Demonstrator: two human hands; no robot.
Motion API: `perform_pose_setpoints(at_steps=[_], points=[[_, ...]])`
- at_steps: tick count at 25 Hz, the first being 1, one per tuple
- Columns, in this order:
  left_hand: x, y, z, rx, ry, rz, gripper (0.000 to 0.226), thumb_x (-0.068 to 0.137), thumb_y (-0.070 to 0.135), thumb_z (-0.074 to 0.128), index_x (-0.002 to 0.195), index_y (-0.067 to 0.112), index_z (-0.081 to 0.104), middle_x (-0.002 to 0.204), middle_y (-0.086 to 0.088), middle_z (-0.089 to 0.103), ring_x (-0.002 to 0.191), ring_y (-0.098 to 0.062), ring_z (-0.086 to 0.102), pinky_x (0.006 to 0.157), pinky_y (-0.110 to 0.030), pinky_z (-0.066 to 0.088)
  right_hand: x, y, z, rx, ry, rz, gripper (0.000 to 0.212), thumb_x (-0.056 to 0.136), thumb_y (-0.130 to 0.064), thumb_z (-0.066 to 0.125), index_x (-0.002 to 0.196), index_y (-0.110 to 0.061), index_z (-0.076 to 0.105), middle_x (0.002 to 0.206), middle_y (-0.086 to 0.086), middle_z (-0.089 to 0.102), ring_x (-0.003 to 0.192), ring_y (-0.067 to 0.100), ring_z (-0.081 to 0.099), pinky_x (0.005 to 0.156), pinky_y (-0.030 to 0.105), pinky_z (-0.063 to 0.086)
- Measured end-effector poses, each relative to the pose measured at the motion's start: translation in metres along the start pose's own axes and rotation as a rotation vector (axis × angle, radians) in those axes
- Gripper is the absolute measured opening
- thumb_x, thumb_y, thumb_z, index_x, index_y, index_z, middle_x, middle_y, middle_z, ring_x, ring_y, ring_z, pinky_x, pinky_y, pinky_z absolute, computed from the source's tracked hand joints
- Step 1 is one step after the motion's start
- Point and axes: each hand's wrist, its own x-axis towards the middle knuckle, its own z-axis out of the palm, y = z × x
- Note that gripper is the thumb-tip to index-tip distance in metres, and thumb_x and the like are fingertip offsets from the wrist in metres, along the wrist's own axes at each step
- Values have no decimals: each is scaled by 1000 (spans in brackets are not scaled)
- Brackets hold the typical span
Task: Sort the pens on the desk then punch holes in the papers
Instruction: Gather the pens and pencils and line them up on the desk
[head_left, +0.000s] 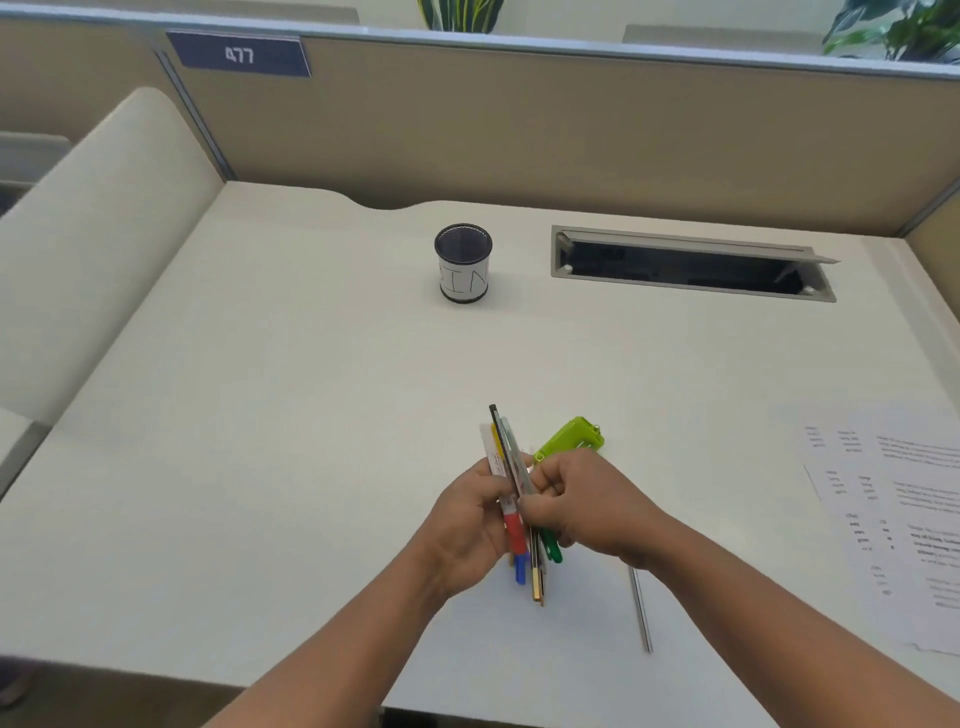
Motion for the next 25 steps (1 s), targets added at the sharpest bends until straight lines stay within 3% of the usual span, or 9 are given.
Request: perform_pose_setpoints(at_steps=[3,5,8,12,17,21,23,25], points=[[-8,4,-3,-286,-23,-22,28,83,4,47,104,9,66,100,-20,74,76,-34,72,64,-44,60,9,-10,8,-149,25,-24,24,74,-18,69,70,2,56,54,-4,48,51,15,45,54,32,43],[-11,6,-7,-366,-32,-11,24,84,22,53,101,11,66,97,-17,73,75,-32,71,65,-39,58,15,-16,13,-214,18,-24,22,72,-16,68,66,0,54,52,-7,48,49,14,46,53,31,43],[-9,7,-11,-351,44,26,38,89,51,66,97,15,66,91,-12,70,78,-29,70,70,-39,56,21,-26,20,-290,10,-37,17,72,-15,69,67,-2,60,53,-2,52,47,11,48,51,30,44],[-3,5,-16,-366,207,69,33,95,44,61,108,13,60,89,-11,74,77,-26,74,65,-38,61,21,-37,26,-349,25,-85,12,75,-21,72,73,-10,69,65,10,68,50,12,52,52,30,43],[6,7,-24,-452,336,30,25,103,39,55,112,16,61,108,-13,64,95,-33,63,77,-43,56,26,-35,29,-349,127,-102,10,79,-29,78,80,-29,69,66,-3,73,56,7,64,56,29,52],[13,2,-40,-395,366,74,17,99,34,61,101,17,60,74,-1,63,64,-18,62,65,-35,55,29,-9,40,-312,222,-102,15,84,-31,78,91,-31,65,60,-7,65,54,0,55,59,23,46],[11,-2,-49,-379,344,61,31,91,44,67,100,16,59,73,-1,63,63,-17,62,63,-34,55,27,4,46,-276,234,-121,17,84,-34,79,93,-31,65,59,-8,63,55,0,55,57,20,44],[5,-8,-51,-385,247,17,60,81,65,68,107,13,57,81,-7,69,73,-24,70,67,-38,57,24,8,54,-262,194,-167,17,82,-37,80,92,-34,67,60,-10,64,56,1,57,57,20,46]])
